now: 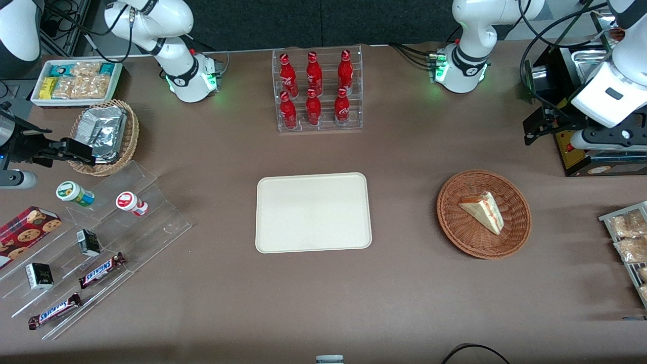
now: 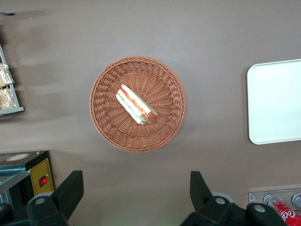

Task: Place sandwich from basket to tray
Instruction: 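Lower the open left gripper over the sandwich in the wicker basket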

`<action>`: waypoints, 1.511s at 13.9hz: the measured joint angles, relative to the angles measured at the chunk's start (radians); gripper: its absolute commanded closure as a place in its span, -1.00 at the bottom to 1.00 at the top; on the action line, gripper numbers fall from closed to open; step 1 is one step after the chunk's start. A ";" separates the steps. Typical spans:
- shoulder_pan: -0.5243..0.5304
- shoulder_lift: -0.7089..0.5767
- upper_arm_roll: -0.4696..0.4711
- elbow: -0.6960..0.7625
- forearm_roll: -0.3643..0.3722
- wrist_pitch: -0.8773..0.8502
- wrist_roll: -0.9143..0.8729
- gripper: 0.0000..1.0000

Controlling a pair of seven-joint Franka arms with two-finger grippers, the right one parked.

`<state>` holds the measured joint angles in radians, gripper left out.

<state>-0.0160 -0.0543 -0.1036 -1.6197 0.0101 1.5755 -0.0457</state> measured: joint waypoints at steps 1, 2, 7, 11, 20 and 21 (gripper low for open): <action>0.000 0.000 0.000 0.000 0.000 0.000 0.000 -0.99; 0.000 0.001 0.000 0.000 0.000 0.000 0.000 -0.99; 0.000 0.006 0.002 0.000 0.000 -0.002 -0.004 -0.99; 0.001 0.043 0.016 0.000 0.000 -0.019 -0.092 -0.99; 0.019 0.188 0.029 -0.070 0.006 -0.010 -0.434 -1.00; 0.024 0.192 0.029 -0.105 0.006 0.042 -0.486 -1.00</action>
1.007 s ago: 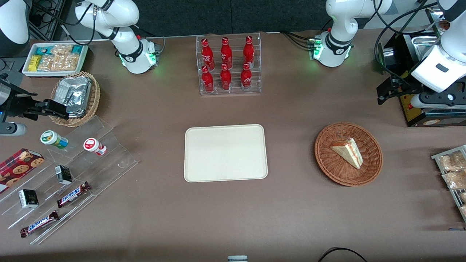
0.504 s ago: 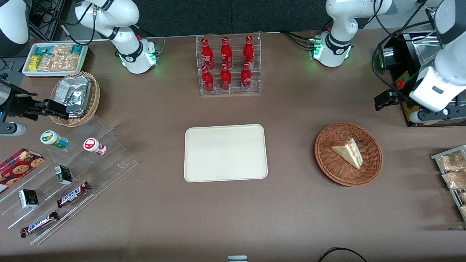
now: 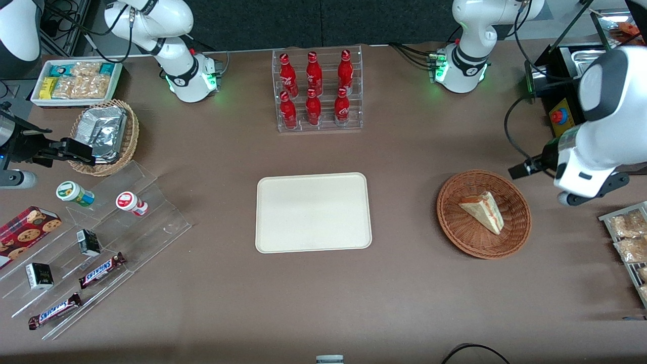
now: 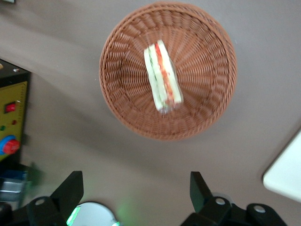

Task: Place sandwich from basket to tray
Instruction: 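Lower the open left gripper over the sandwich in the wicker basket, then close the left gripper on the wrapped sandwich and lift it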

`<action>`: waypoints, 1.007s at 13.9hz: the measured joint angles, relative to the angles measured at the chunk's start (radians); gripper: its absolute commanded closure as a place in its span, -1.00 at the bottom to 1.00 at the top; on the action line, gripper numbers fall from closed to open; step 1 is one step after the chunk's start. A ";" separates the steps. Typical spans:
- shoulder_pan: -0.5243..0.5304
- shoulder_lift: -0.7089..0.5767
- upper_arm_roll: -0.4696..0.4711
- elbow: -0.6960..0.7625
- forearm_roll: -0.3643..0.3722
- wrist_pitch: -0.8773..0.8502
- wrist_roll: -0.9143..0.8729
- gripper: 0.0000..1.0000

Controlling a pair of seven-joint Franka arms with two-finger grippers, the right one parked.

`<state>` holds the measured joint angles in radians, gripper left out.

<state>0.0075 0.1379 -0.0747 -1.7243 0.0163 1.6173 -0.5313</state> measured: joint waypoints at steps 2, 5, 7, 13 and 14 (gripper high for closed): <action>0.004 0.003 0.000 -0.085 0.000 0.133 -0.106 -1.00; 0.004 0.011 0.000 -0.222 0.000 0.346 -0.189 -1.00; 0.004 0.022 0.000 -0.299 -0.001 0.466 -0.207 -1.00; 0.002 0.083 -0.001 -0.413 -0.001 0.668 -0.223 -1.00; 0.002 0.091 -0.001 -0.431 -0.001 0.705 -0.224 -1.00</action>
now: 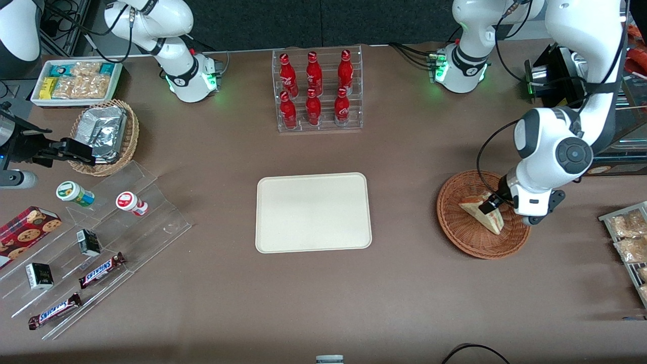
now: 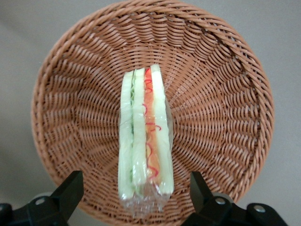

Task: Place sandwich from basket to tray
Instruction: 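Close the left gripper on the wrapped sandwich and lift it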

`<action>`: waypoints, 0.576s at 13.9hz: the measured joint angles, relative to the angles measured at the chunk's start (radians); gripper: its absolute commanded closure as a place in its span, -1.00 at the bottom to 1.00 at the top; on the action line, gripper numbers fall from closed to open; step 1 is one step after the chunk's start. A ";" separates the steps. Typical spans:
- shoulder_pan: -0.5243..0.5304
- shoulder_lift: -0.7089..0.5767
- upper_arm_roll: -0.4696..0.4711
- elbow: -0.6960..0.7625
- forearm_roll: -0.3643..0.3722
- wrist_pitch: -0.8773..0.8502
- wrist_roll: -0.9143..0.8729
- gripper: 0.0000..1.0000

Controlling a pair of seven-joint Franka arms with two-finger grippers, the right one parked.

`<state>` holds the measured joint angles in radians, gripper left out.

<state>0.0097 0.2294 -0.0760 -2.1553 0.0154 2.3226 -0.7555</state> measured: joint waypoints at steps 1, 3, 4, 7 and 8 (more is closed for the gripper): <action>0.000 0.008 0.000 -0.022 0.000 0.038 0.000 -1.00; 0.000 0.033 0.000 -0.050 0.000 0.082 0.000 -1.00; 0.000 0.048 0.000 -0.054 0.000 0.097 -0.001 -1.00; 0.000 0.084 0.000 -0.055 0.000 0.119 -0.001 0.09; 0.000 0.090 0.000 -0.054 0.000 0.122 -0.001 0.46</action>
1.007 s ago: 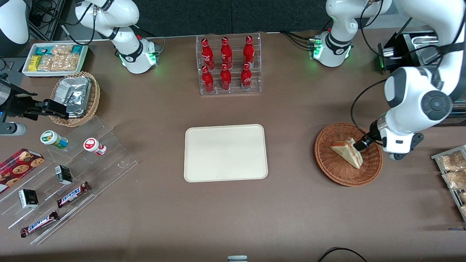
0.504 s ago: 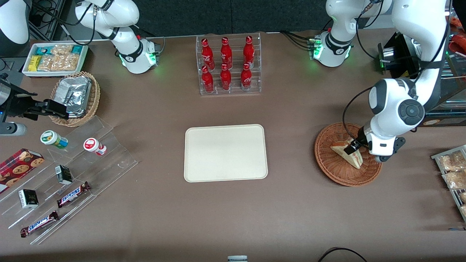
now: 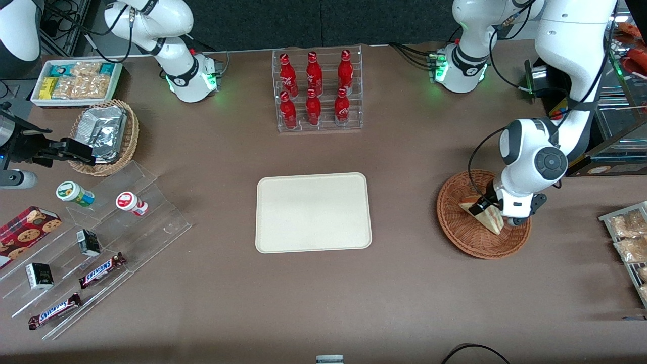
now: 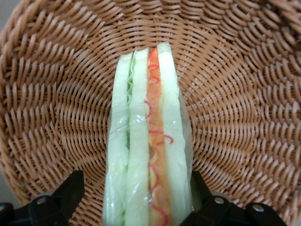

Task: Place sandwich from basket to tray
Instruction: 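Close the left gripper on the wrapped sandwich and lift it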

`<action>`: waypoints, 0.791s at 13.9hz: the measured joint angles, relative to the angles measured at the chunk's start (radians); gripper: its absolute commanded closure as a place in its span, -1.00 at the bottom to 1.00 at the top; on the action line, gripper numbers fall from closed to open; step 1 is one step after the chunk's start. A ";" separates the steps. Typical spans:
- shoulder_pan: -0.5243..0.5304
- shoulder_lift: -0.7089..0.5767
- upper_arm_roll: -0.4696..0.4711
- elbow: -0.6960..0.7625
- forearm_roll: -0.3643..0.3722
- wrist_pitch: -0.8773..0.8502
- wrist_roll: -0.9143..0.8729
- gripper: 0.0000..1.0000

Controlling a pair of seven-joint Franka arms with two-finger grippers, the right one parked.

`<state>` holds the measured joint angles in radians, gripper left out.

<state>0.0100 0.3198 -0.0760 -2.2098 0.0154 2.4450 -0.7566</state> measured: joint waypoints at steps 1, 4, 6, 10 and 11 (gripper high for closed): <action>0.000 0.003 0.000 0.000 0.000 0.002 0.000 0.57; 0.000 0.003 0.000 0.009 0.000 0.003 -0.001 0.74; 0.000 0.002 0.000 0.026 0.000 -0.009 -0.001 0.74; -0.014 -0.026 -0.025 0.181 0.000 -0.266 -0.044 0.73; -0.034 -0.033 -0.037 0.241 0.000 -0.344 -0.066 0.73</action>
<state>-0.0237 0.2873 -0.1129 -1.9685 0.0154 2.1006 -0.8229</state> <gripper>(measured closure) 0.771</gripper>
